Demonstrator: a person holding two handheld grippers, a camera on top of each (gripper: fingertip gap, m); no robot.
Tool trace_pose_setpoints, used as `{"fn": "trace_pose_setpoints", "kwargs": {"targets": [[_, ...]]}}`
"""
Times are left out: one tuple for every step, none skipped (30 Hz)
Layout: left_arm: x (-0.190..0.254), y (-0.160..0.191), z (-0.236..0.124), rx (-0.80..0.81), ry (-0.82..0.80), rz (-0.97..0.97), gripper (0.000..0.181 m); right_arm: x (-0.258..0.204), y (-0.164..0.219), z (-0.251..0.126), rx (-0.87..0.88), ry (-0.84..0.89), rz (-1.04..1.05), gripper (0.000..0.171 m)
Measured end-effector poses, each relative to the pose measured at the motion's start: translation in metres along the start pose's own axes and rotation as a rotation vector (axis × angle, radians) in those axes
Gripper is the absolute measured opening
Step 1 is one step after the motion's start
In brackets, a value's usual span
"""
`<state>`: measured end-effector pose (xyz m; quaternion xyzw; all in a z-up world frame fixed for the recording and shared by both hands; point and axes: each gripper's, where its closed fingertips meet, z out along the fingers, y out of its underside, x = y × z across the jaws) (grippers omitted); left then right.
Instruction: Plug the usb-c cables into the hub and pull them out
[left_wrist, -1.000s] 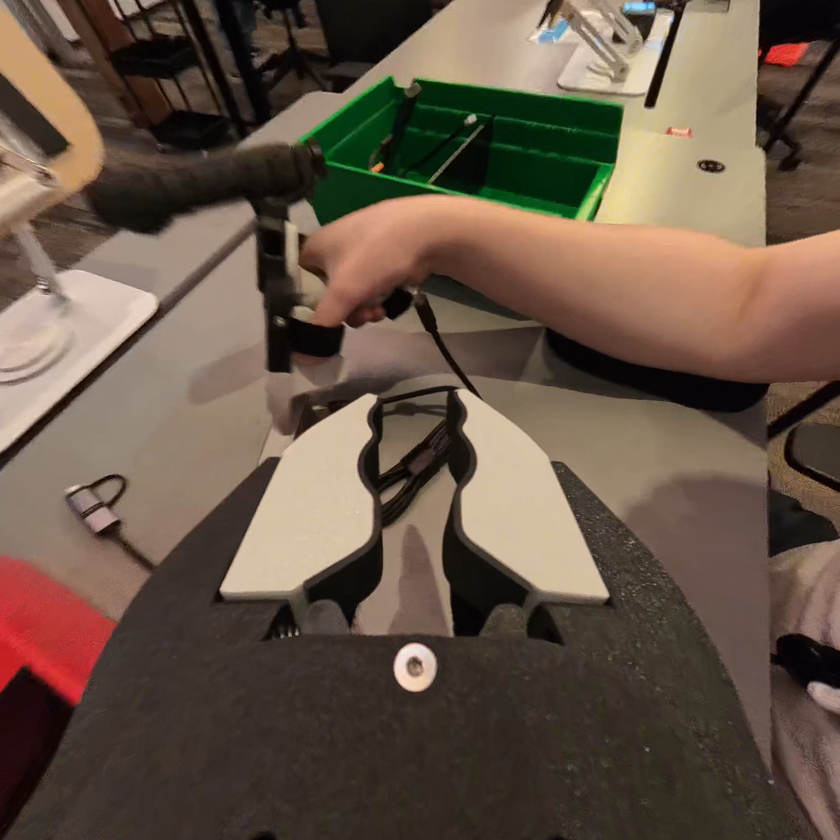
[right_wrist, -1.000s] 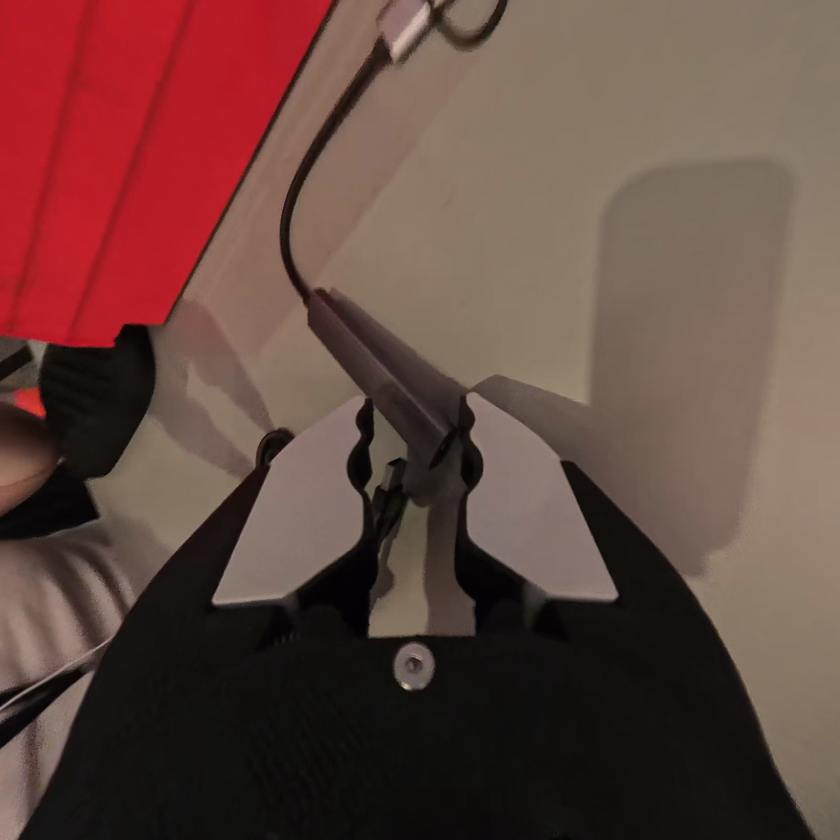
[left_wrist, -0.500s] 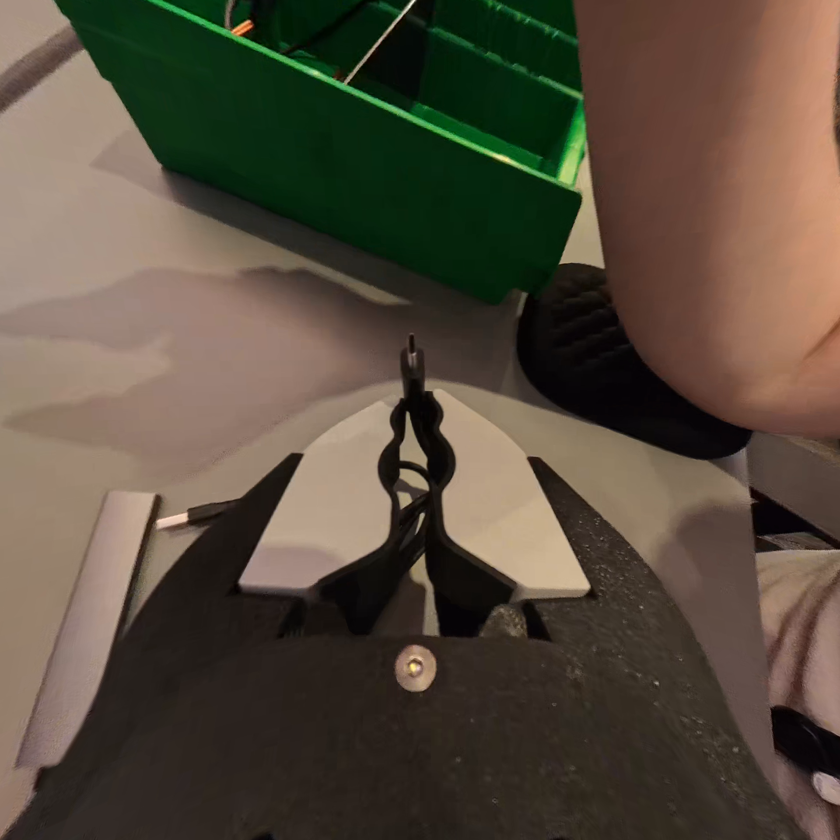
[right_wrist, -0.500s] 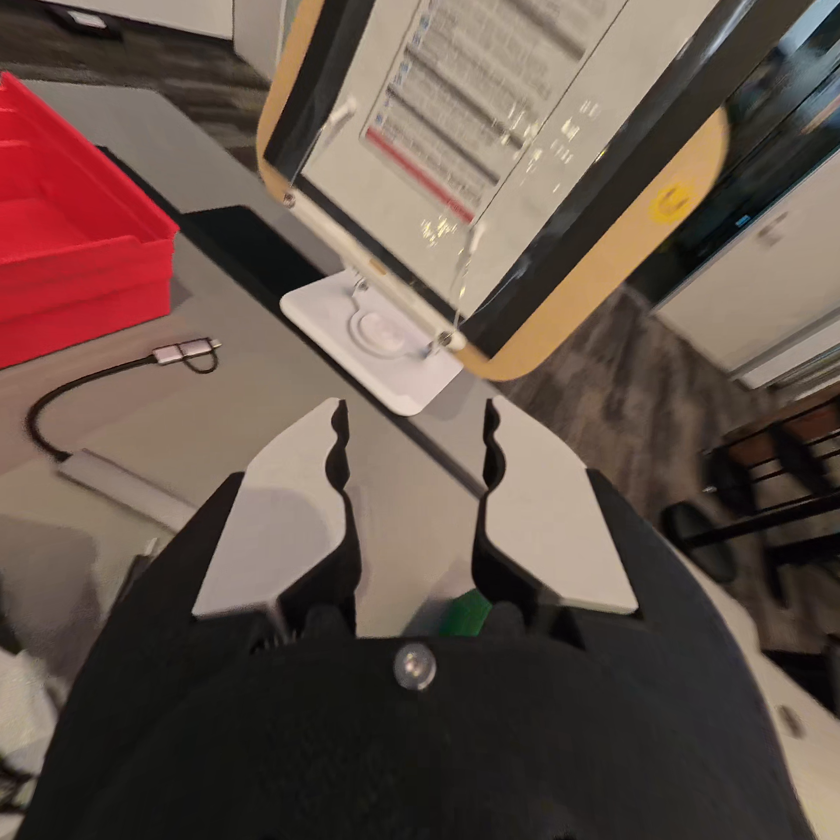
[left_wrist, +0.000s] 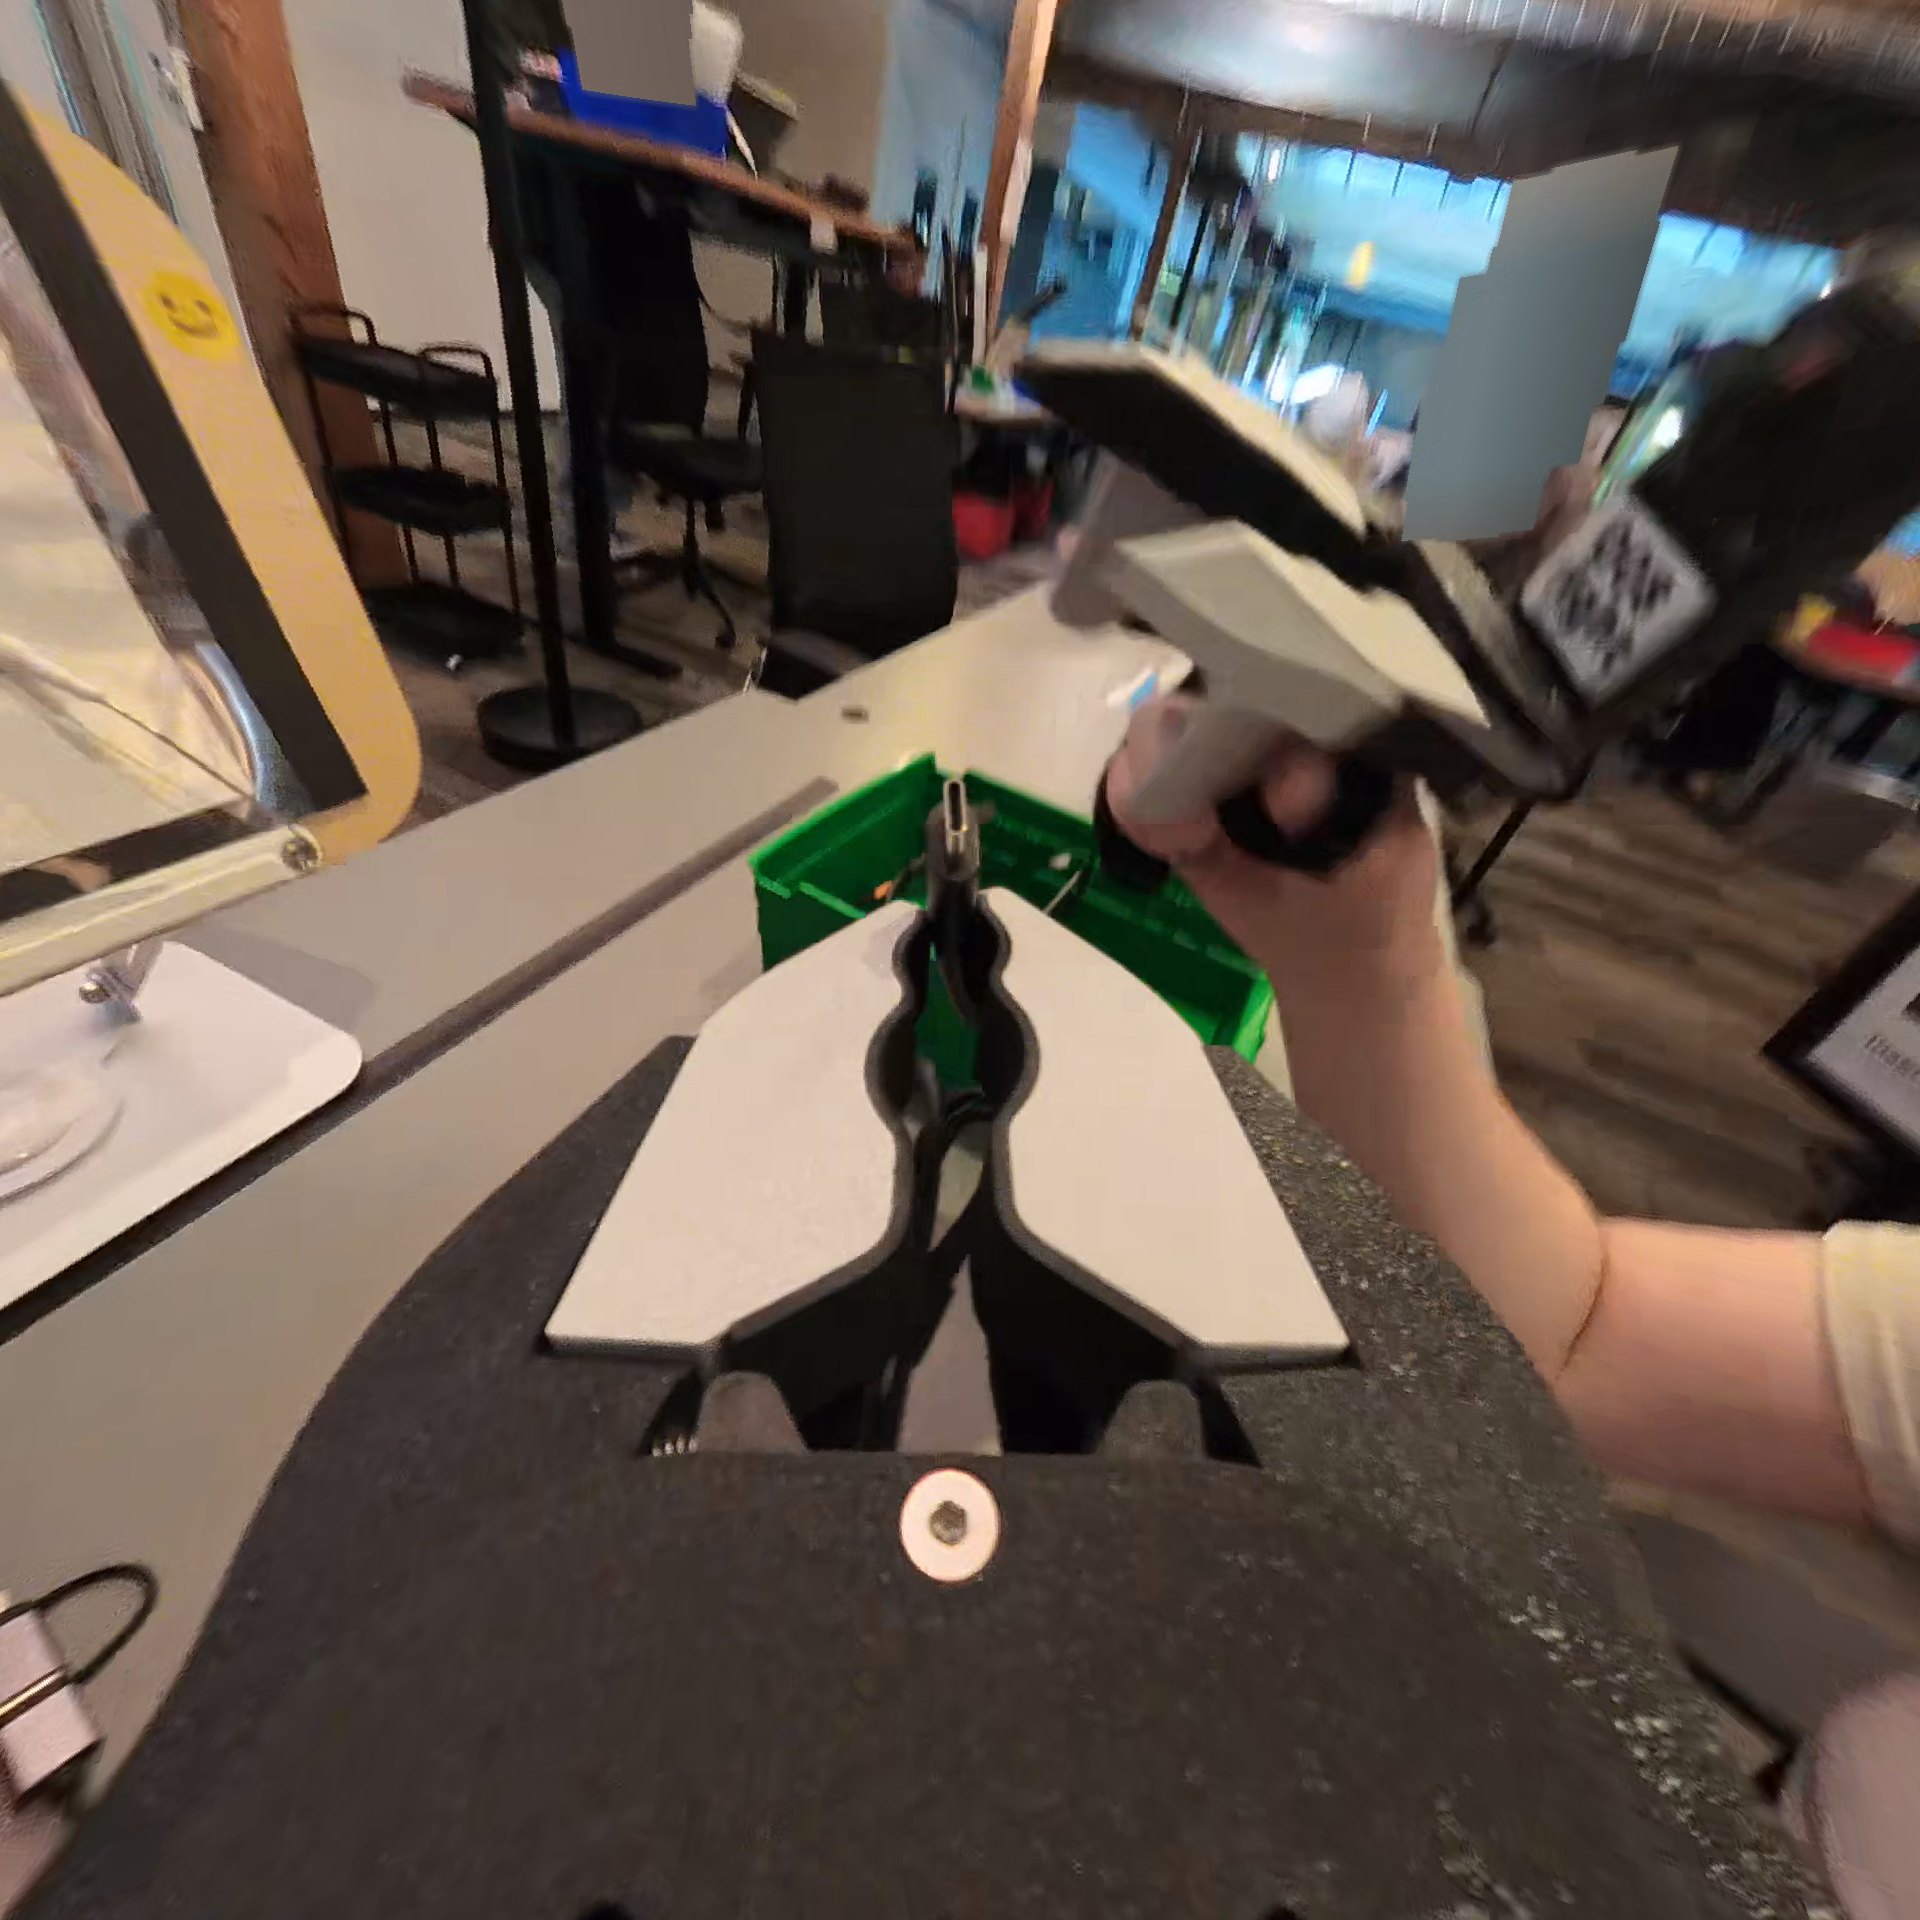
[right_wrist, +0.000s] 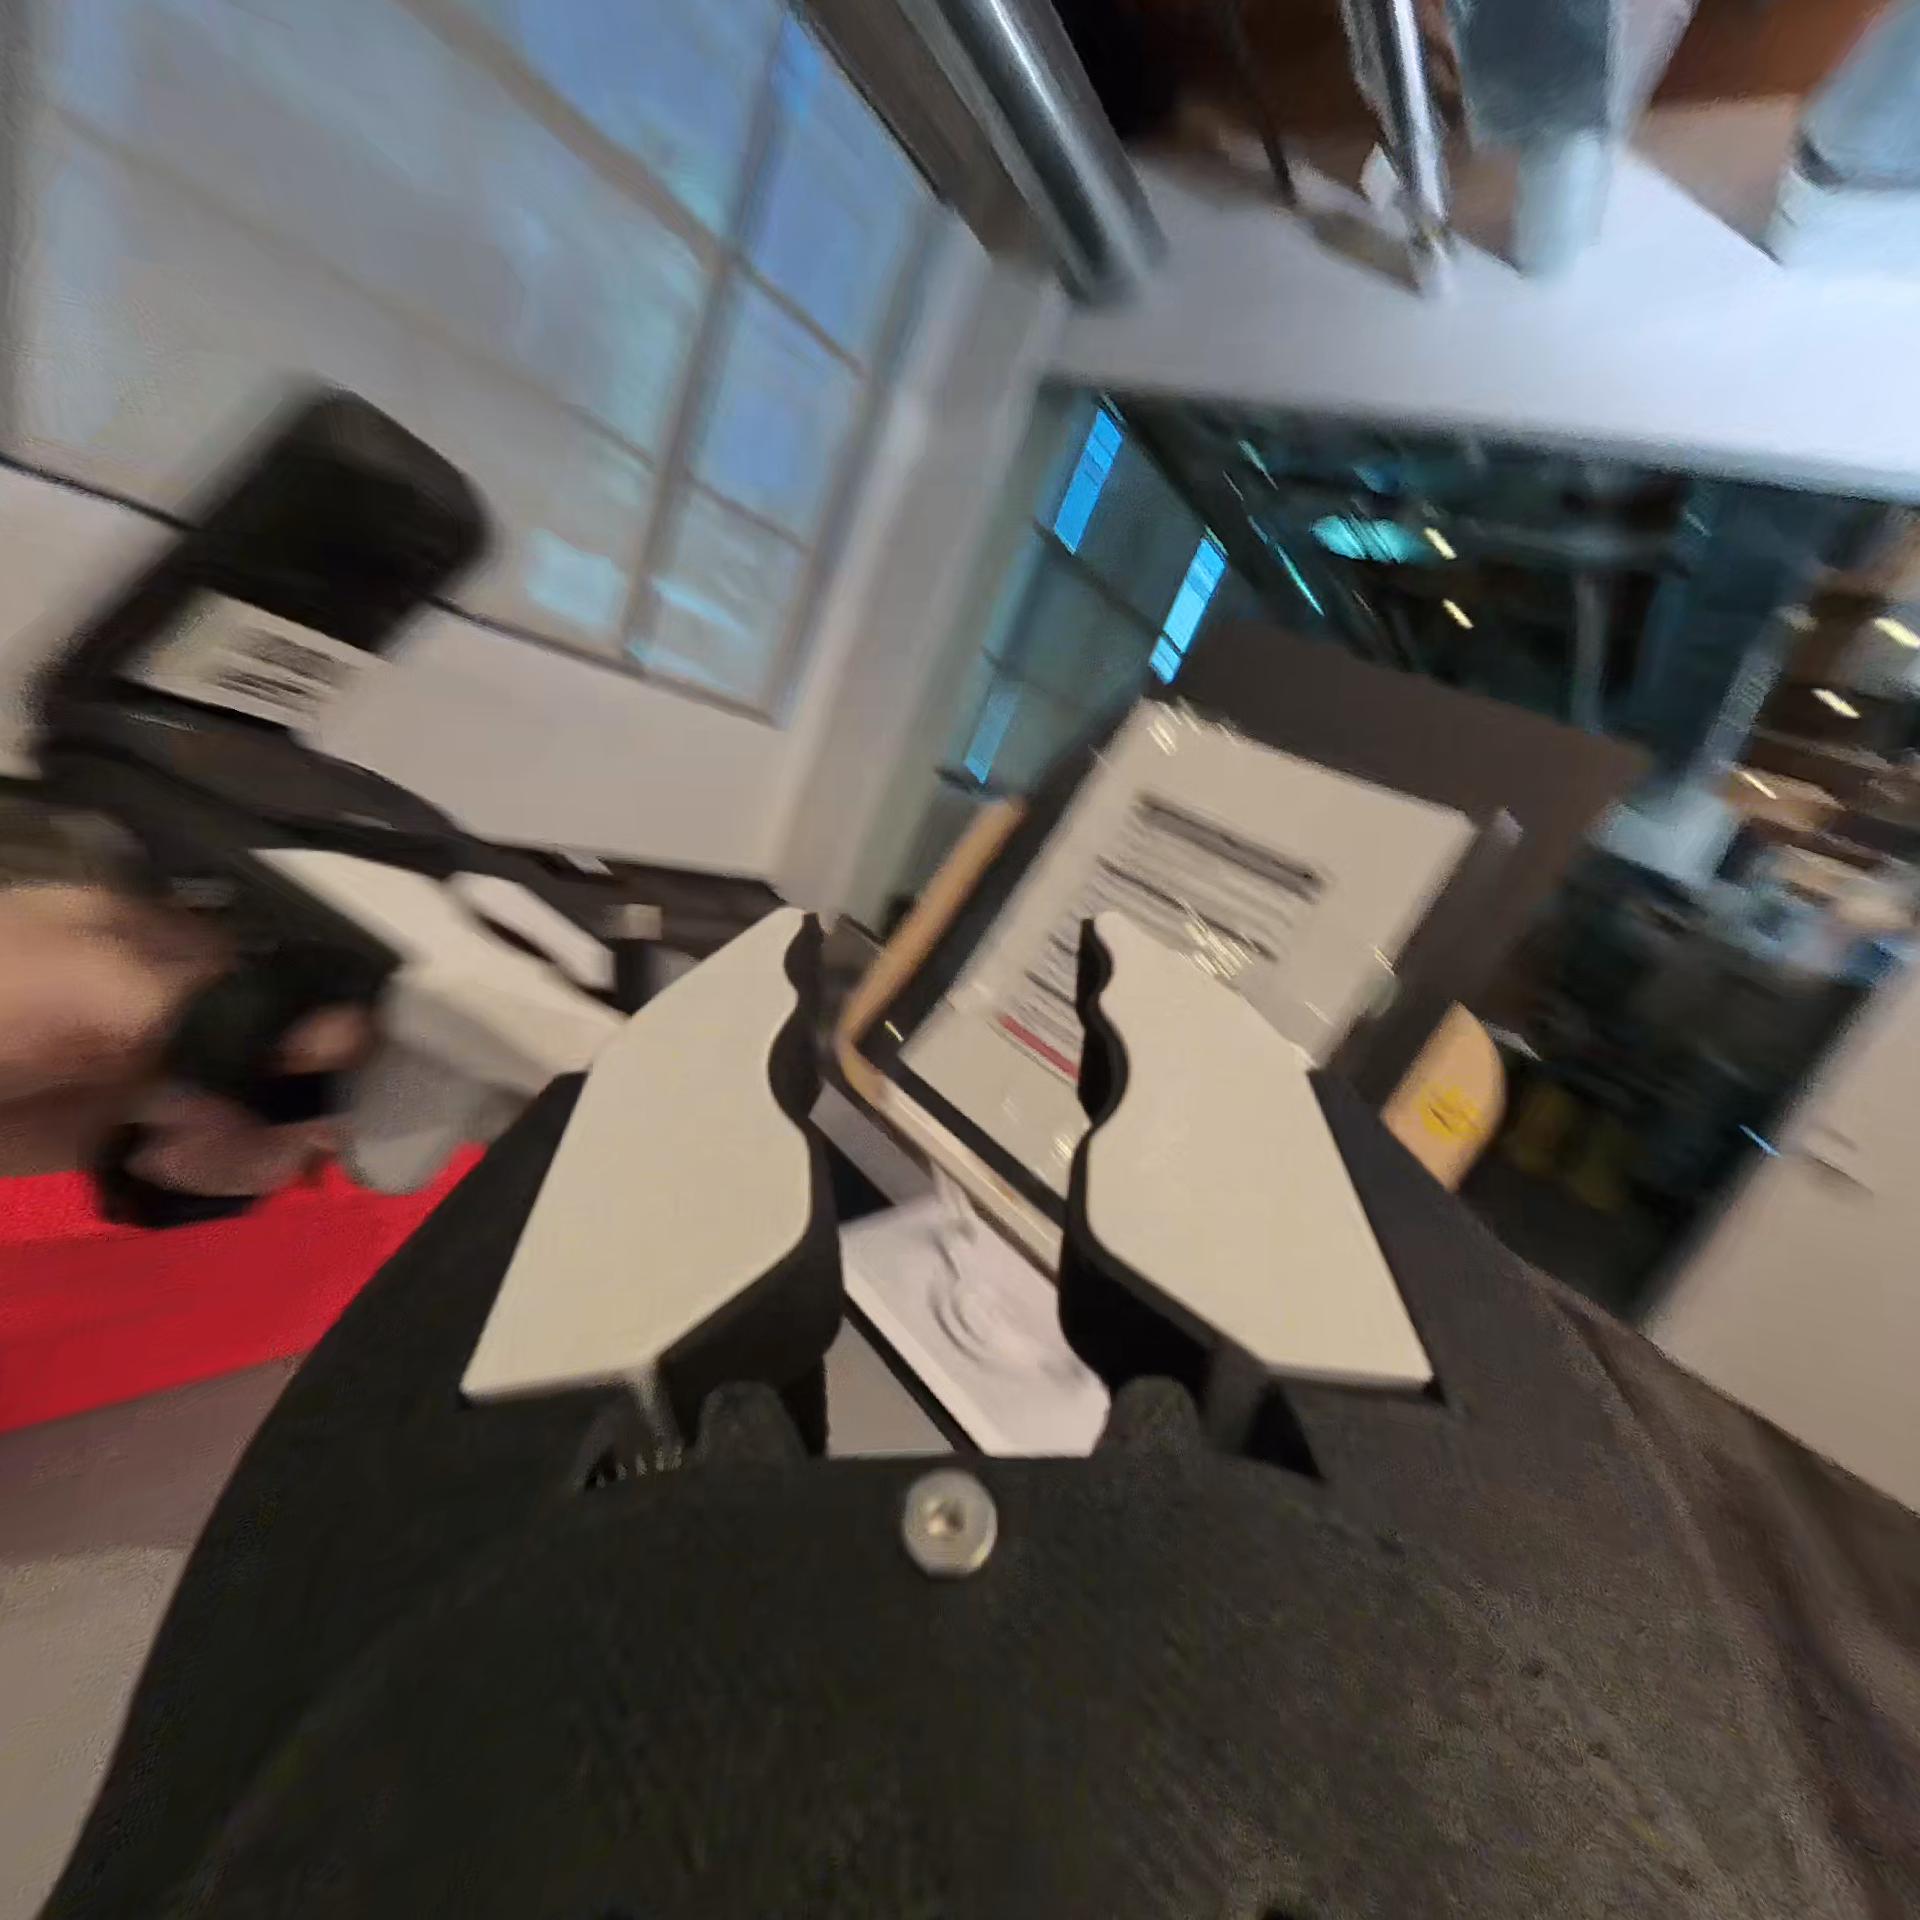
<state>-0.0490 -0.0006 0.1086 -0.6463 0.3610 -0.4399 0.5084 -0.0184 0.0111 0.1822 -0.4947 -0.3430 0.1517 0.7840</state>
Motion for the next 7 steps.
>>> {"fn": "trace_pose_setpoints", "kwargs": {"targets": [[-0.002,-0.009,-0.003,0.043,0.005,-0.03,0.005,-0.009,-0.01,-0.002,0.055,-0.043,0.009,0.043],[-0.006,-0.015,-0.008,0.083,0.003,-0.05,0.005,-0.014,-0.01,-0.002,0.061,-0.065,0.006,0.042],[-0.009,-0.02,-0.013,0.12,-0.001,-0.065,0.005,-0.021,-0.005,0.001,0.043,-0.098,-0.008,0.042],[-0.011,-0.024,-0.018,0.157,-0.004,-0.075,0.005,-0.03,0.004,0.005,0.013,-0.146,-0.024,0.042],[-0.015,-0.026,-0.024,0.187,-0.011,-0.083,0.005,-0.041,0.014,0.009,-0.015,-0.193,-0.043,0.042],[-0.019,-0.027,-0.029,0.206,-0.024,-0.094,0.005,-0.051,0.024,0.015,-0.038,-0.23,-0.06,0.042],[-0.022,-0.029,-0.033,0.217,-0.026,-0.106,0.005,-0.06,0.031,0.021,-0.059,-0.248,-0.07,0.042]]}}
